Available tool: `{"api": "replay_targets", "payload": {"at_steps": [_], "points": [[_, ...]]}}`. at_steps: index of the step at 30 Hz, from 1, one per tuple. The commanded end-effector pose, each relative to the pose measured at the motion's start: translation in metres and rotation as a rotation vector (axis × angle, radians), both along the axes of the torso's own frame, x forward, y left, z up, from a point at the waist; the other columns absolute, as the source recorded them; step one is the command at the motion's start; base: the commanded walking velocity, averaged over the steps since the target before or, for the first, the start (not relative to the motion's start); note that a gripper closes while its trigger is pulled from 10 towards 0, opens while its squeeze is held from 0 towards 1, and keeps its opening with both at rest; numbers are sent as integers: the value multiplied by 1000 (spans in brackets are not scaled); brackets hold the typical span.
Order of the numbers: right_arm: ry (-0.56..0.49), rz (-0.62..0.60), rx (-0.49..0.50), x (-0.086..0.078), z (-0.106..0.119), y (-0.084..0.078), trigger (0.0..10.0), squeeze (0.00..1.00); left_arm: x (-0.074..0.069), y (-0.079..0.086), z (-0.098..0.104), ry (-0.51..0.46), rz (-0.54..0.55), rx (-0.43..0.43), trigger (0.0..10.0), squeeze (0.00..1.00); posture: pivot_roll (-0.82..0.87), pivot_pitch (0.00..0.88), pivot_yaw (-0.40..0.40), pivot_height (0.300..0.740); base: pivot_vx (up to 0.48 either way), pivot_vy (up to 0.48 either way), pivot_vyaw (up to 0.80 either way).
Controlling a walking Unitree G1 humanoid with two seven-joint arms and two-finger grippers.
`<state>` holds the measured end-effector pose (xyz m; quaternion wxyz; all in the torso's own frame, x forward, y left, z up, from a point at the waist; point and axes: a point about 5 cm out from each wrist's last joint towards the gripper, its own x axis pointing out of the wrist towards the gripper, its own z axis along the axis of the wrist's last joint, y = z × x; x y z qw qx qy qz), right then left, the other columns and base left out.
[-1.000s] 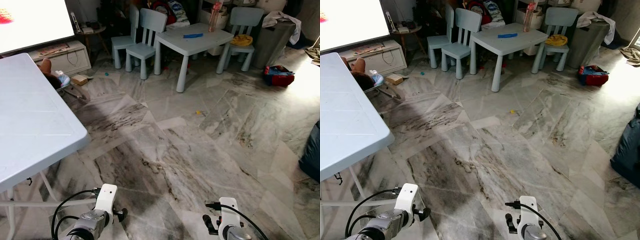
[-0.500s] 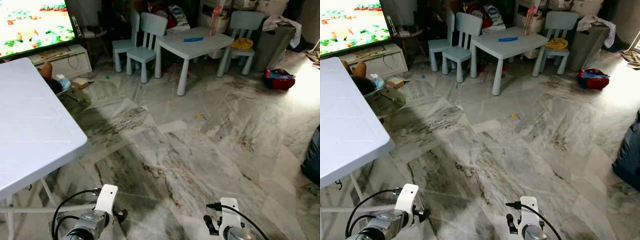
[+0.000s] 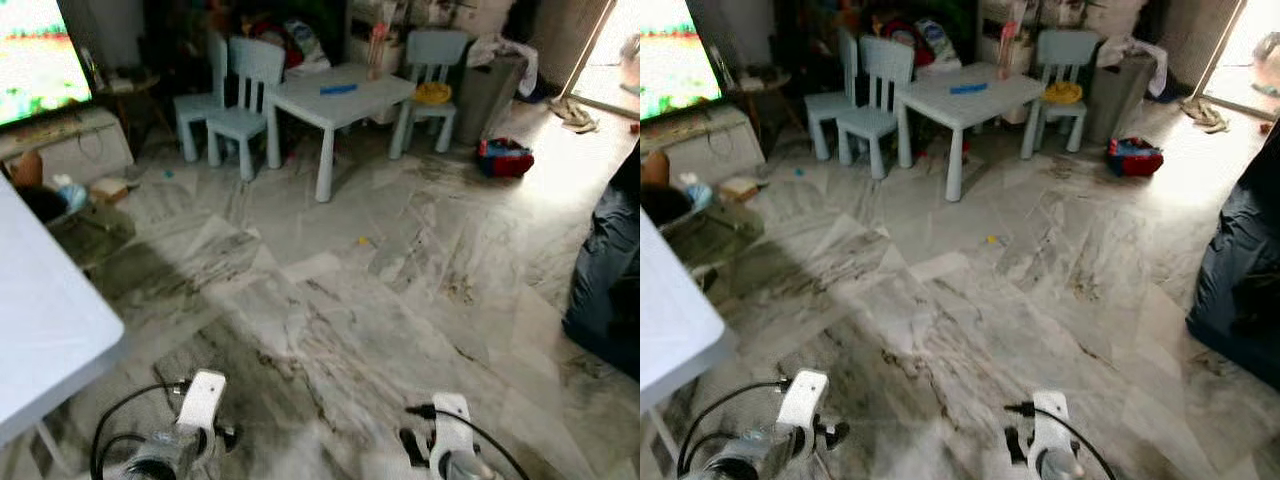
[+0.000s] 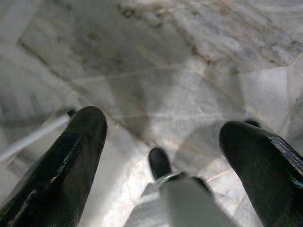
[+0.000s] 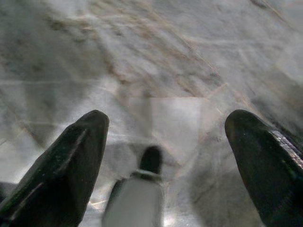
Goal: Hang keys on a hook
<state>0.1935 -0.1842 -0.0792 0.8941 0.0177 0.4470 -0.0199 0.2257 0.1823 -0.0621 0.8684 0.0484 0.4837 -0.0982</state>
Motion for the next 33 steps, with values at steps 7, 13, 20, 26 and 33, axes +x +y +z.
{"api": "replay_targets", "payload": {"at_steps": [7,13,20,26,33], "points": [[0,-2,-10,2,1,-3,10000,0,0,-4,-1,7,-16,-3,10000,0,21,13,-36,740,289,0,0],[3,5,-12,2,1,-3,10000,0,0,-4,-1,9,-20,1,10000,0,23,13,-37,740,401,0,0],[9,1,-7,2,1,-3,10000,0,0,-3,-1,6,-16,22,10000,0,23,12,-37,740,212,0,0],[11,-18,-6,1,1,-3,10000,0,0,-3,-1,9,-11,19,10000,0,25,8,-37,740,0,0,0],[14,-20,-6,2,1,-3,10000,0,0,-3,-1,13,-7,17,10000,0,25,4,-38,740,0,0,0]]}}
